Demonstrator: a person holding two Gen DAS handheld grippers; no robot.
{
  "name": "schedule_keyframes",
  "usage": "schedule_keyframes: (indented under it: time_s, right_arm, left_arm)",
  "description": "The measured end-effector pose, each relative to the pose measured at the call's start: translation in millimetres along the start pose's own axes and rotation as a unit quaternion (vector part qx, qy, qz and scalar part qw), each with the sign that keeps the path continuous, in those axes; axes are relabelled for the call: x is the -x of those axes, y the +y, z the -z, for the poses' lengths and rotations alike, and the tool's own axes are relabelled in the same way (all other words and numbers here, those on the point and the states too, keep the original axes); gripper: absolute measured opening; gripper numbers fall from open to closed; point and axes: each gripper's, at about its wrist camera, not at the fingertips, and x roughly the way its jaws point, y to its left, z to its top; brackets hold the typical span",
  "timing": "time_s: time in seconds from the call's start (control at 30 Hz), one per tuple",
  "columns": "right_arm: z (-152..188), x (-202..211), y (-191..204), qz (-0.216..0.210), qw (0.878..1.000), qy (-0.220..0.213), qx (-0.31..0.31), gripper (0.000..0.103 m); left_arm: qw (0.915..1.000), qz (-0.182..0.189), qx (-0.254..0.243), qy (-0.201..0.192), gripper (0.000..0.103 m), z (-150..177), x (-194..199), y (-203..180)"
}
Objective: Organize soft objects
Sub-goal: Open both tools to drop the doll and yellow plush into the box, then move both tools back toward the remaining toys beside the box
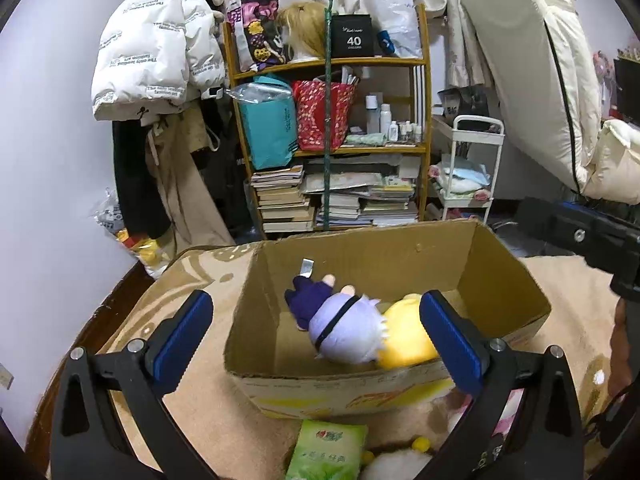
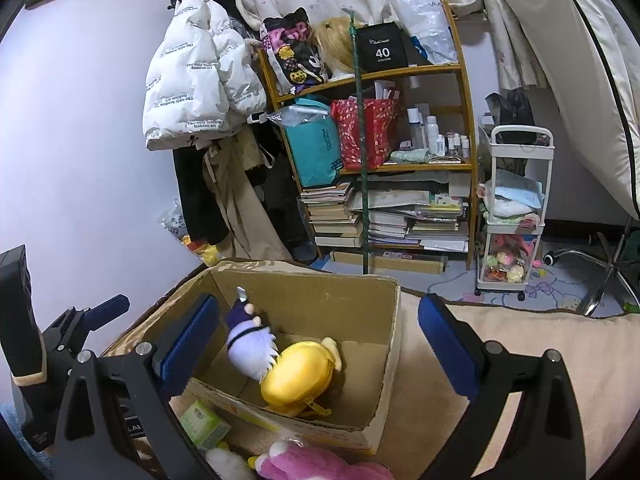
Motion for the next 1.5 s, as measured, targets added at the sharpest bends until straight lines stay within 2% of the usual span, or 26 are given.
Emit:
schedule_keyframes:
  time_s: [0.37,0.6,0.87,1.2,1.5]
  right_arm:
    - [-4,27,4,0.009,1.000,-0.002,-0.007,0.103]
    - [-2,59,18,0.022,1.000,0.000,0.015,0.103]
    - [11,93,25,0.029,1.000,0.006,0.007,0.103]
    - [42,113,33,0.042,0.998,0.044,0.001,0.103]
    - [64,107,37,0.047,0.995,0.083,0.006,0.103]
  left_arm:
    - [0.9994,-0.023,0.002,0.027,0.102,8,23,11]
    - [0.9989,-0.029,0.003,0.037,0.102,18,55,18]
    - [0.9985,-0.036,0.002,0.040,0.102,27,88,21]
    - [0.9971,-0.047,0.013,0.058,0.102,42,113,26]
    - [0.9956,-0.045,0.025,0.078,0.102,50,117,33]
